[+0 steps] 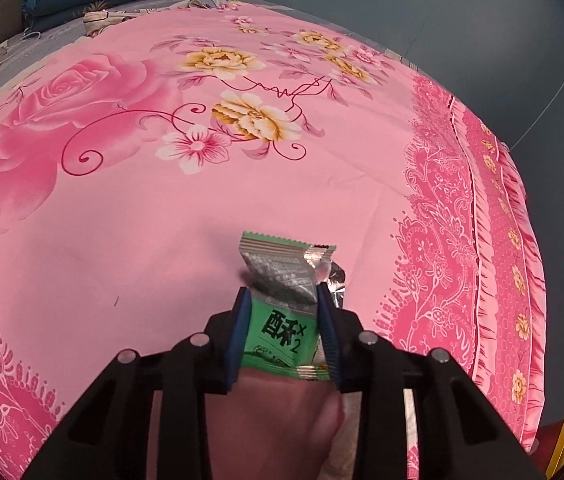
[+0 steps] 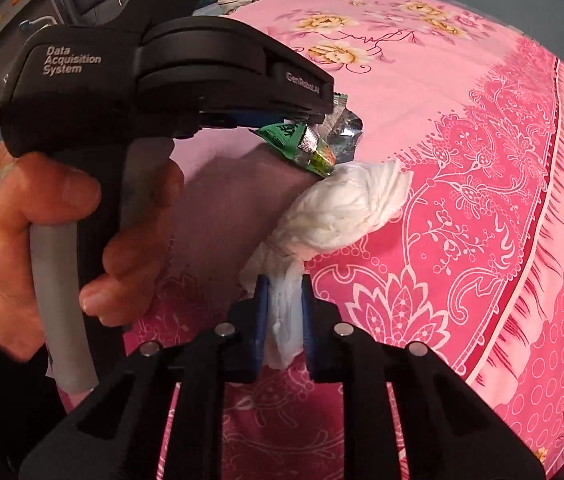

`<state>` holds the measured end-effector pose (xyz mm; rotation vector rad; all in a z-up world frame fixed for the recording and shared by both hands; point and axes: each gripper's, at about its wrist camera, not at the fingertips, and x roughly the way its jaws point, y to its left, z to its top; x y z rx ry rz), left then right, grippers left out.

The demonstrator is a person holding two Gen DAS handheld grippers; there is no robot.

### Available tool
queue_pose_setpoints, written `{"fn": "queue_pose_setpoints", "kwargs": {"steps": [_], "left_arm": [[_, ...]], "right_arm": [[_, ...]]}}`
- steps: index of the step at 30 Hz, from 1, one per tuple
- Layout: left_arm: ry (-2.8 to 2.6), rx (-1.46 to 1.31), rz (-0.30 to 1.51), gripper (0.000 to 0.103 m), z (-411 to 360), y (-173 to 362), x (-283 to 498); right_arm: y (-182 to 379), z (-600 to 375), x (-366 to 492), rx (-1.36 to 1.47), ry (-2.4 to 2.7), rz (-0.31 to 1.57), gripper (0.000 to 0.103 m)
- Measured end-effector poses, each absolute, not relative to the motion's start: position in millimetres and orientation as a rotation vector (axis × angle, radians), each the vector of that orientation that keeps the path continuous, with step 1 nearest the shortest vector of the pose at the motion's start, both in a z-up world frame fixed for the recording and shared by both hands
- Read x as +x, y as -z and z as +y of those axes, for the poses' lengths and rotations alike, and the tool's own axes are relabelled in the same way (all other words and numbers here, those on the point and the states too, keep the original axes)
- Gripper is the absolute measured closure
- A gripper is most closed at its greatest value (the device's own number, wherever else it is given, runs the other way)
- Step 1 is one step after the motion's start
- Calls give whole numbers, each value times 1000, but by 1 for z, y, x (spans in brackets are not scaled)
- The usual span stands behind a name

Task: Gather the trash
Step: 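Lift the snack wrapper and tissue and carry both over the bin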

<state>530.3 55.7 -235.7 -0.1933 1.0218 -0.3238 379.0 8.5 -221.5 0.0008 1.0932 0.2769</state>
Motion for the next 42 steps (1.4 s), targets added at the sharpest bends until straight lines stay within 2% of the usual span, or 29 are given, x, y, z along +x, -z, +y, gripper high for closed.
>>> {"fn": "queue_pose_setpoints", "kwargs": {"steps": [11,21,42], "left_arm": [[292,-206,960,72,72,205,492],[275,-170,864,72,69,152,403],[469,-30,741,72,-37,71,233]], "right_arm": [[185,-22,335,42,-318,1130,90],[146,-74,270,83,-274,1088,90],[57,-205,150,246,-99,836,90]]}}
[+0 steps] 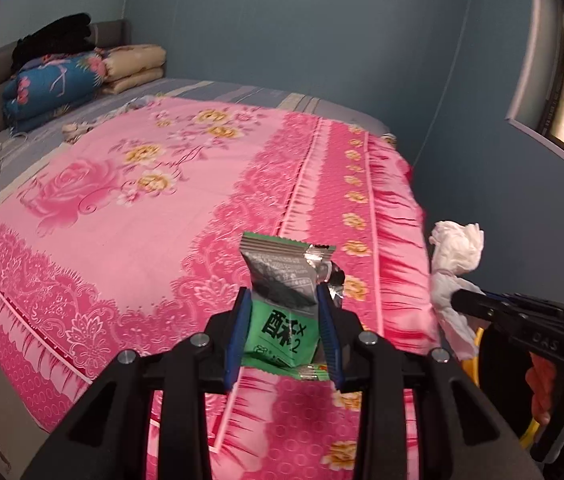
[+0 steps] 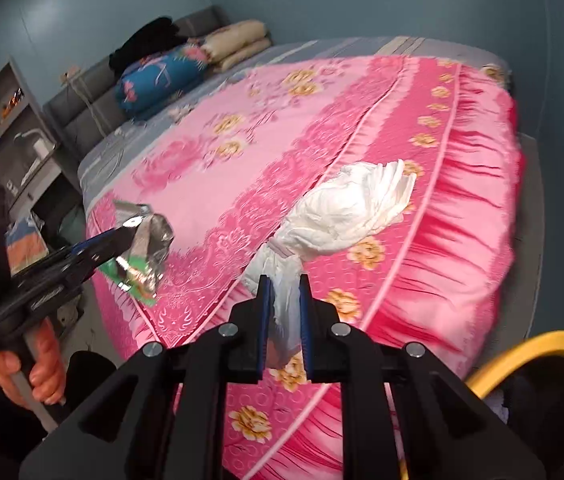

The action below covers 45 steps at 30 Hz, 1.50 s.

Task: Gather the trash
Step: 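Lift the snack wrapper and tissue and carry both over the bin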

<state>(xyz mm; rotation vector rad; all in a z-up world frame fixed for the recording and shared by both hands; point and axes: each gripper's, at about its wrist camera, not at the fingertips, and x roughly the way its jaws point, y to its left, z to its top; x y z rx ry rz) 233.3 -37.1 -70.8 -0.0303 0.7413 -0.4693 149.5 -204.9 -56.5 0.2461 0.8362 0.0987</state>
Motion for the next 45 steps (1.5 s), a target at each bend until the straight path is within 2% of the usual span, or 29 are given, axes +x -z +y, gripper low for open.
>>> {"fn": "queue_pose_setpoints", "kwargs": {"steps": [7,21,45], "left_arm": [[552,15,676,72,-79,48,190],[706,36,632,71,-138,37,133],[882,118,803,71,-255,94,96]], "right_arm": [[35,-239,108,263,-40,771,90],[5,-284,33,280,149,723,90],[50,-391,-38,581,289,725,89]]}}
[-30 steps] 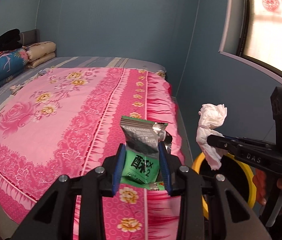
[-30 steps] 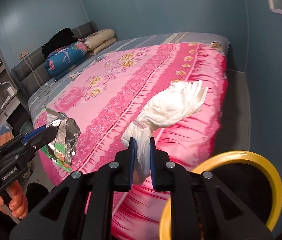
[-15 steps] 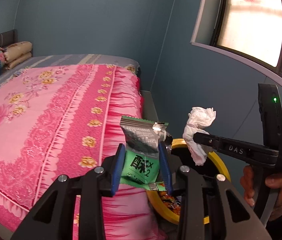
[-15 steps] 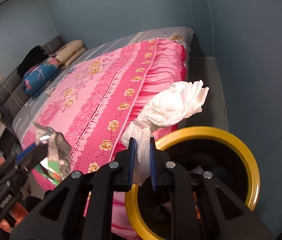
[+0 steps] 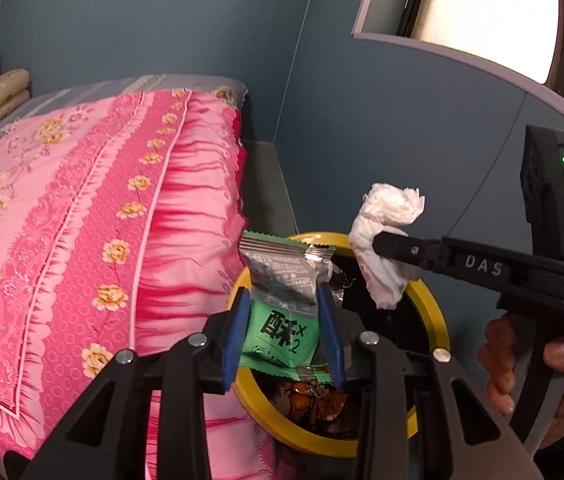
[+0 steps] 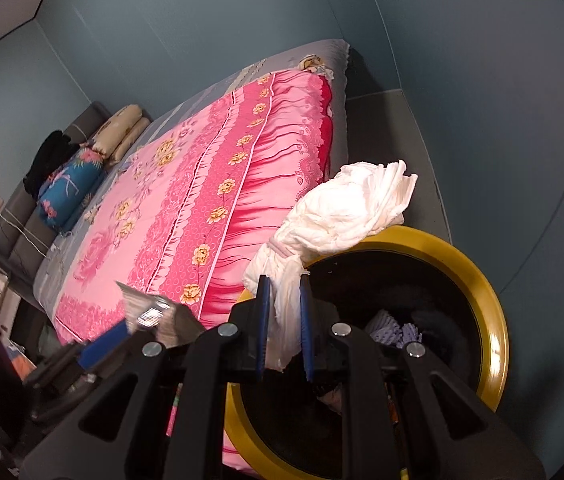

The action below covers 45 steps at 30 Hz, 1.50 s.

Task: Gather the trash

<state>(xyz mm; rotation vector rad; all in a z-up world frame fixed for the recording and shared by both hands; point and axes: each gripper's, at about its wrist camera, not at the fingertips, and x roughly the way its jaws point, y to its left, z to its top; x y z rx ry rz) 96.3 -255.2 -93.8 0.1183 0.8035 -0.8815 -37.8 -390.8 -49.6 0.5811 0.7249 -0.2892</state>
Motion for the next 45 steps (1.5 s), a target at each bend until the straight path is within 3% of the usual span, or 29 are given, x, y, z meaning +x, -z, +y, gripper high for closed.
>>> {"fn": "queue_pose_setpoints", "kwargs": {"steps": [10,13,18,22,35,45], "left_arm": [[888,160,824,66,-273,104,93],[875,165,824,60,-272,104,92],[855,127,839,51,-262,101,98],[861,98,836,41,-255,96,97],[741,-7,801,41,-191,87,116],[501,-56,699,39,-96,71,133]], "right_arm": [[52,-400,-42,585,320,728,88],[52,-400,-43,583,343,730,88],[52,-402,-45,593,372,727,73],[52,-405,-47,594,394,718,72],[39,-387,-32,517,384,710,68],[20,-290,27,304,186,723,58]]}}
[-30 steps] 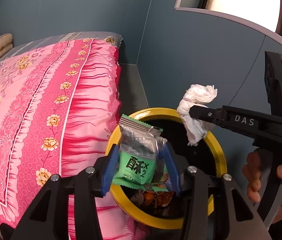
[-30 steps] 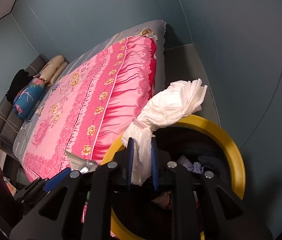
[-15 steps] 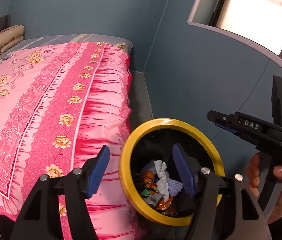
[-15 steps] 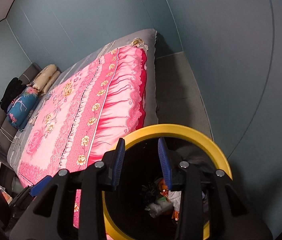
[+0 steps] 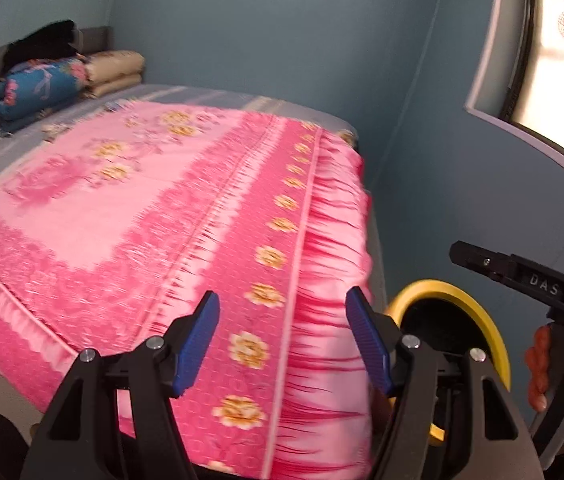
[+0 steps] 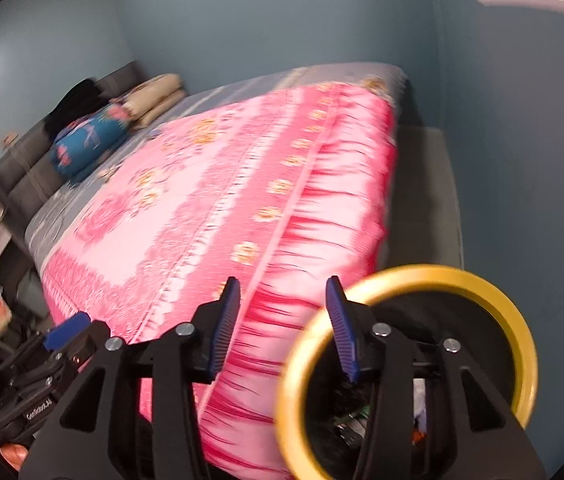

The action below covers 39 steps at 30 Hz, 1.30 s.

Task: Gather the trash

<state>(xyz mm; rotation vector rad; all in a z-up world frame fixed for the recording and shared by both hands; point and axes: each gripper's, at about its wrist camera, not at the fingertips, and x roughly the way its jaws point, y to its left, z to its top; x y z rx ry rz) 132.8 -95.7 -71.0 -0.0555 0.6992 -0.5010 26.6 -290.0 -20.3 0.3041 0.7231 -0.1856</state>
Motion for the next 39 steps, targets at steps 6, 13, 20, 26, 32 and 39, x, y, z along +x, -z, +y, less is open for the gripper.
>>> {"fn": "queue_pose_setpoints", "kwargs": {"steps": [6,13,20,26,32,39], "left_arm": [[374,-66,557,19,-45,45,124],[293,-111,426,8,-5,12,102],[245,-79,297,8,2,1,60],[234,-92,277,8,6,1,29],[208,-104,269,8,5,5,12],[190,-143,274,8,10,10,5]], "right_arm": [[-4,-235,37,190,176,615,35],[-33,-204,29,143,181,471,8],[-50,-186,1,121,203,338,8],[-53,-174,-13,84,216,303,8],[-40,-169,-25,92,197,319,8],[-34,-172,-33,118,204,316,8]]}}
